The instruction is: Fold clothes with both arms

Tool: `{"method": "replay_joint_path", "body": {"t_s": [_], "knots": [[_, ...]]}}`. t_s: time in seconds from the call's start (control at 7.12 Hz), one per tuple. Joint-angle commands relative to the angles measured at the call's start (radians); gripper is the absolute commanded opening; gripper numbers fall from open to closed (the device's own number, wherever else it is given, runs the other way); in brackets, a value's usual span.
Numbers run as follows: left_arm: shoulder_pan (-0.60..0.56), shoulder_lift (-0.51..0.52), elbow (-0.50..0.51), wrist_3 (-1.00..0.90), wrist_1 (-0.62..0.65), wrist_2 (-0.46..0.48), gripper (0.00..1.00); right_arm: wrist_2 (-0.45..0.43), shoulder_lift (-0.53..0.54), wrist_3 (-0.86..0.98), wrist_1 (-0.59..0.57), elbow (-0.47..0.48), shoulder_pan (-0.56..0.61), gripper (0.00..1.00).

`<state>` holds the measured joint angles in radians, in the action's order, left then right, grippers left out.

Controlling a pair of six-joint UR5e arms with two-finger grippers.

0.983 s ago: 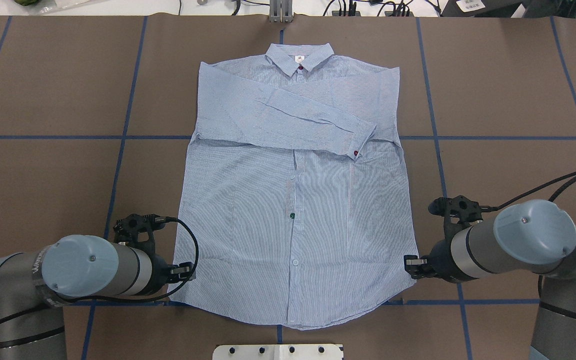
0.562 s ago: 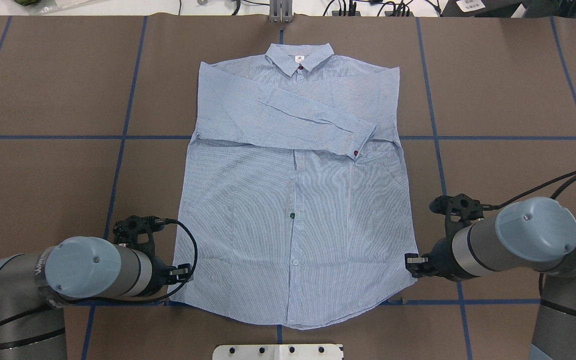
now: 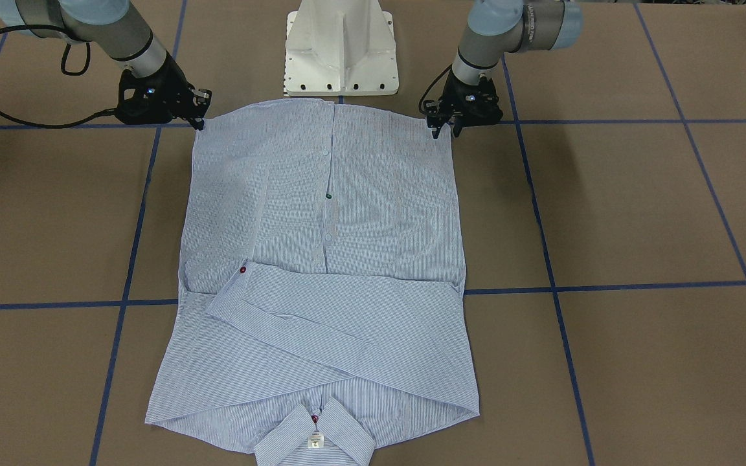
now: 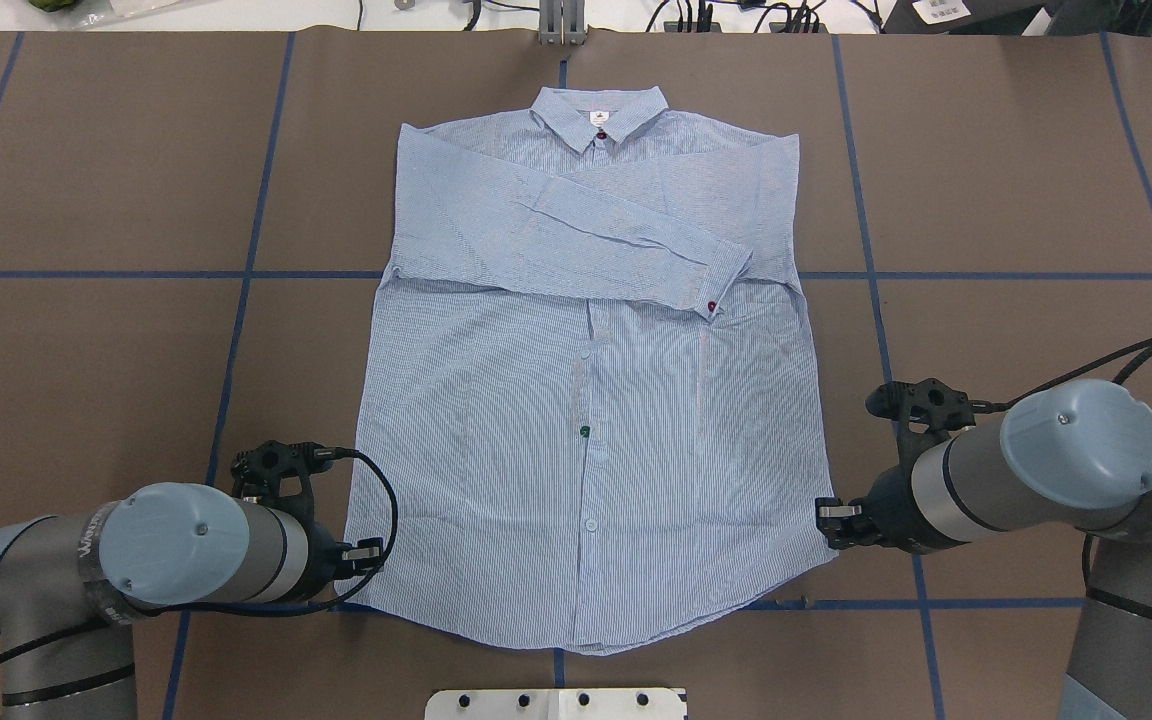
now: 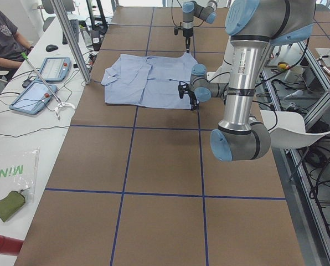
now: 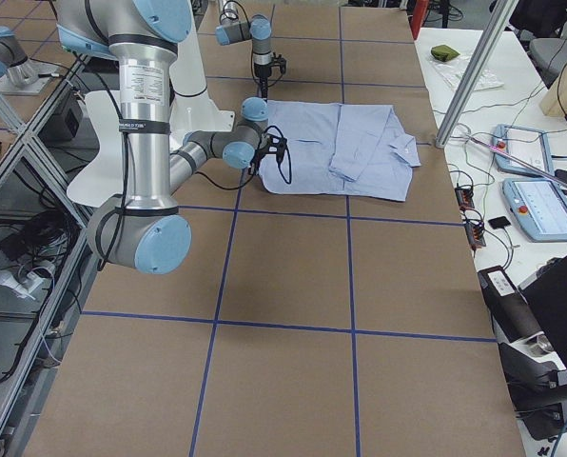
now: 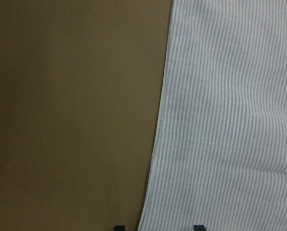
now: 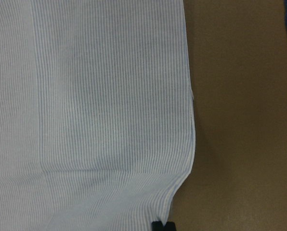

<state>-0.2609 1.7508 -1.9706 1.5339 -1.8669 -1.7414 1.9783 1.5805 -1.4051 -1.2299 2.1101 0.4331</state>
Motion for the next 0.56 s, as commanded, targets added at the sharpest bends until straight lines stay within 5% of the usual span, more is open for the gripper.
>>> {"method": "replay_joint_path", "body": {"t_s": [0.0, 0.28, 0.42], "knots": [[0.002, 0.003, 0.001, 0.002, 0.005, -0.001, 0.29, 0.001, 0.001, 0.0, 0.0, -0.001, 0.003, 0.0], [0.0, 0.003, -0.008, 0.002, 0.005, -0.001, 0.0, 0.001, 0.001, 0.0, 0.0, -0.001, 0.004, 0.0], [-0.006, -0.002, -0.022, 0.002, 0.005, -0.003, 0.0, 0.001, 0.003, 0.0, 0.0, 0.001, 0.006, 0.0]]}}
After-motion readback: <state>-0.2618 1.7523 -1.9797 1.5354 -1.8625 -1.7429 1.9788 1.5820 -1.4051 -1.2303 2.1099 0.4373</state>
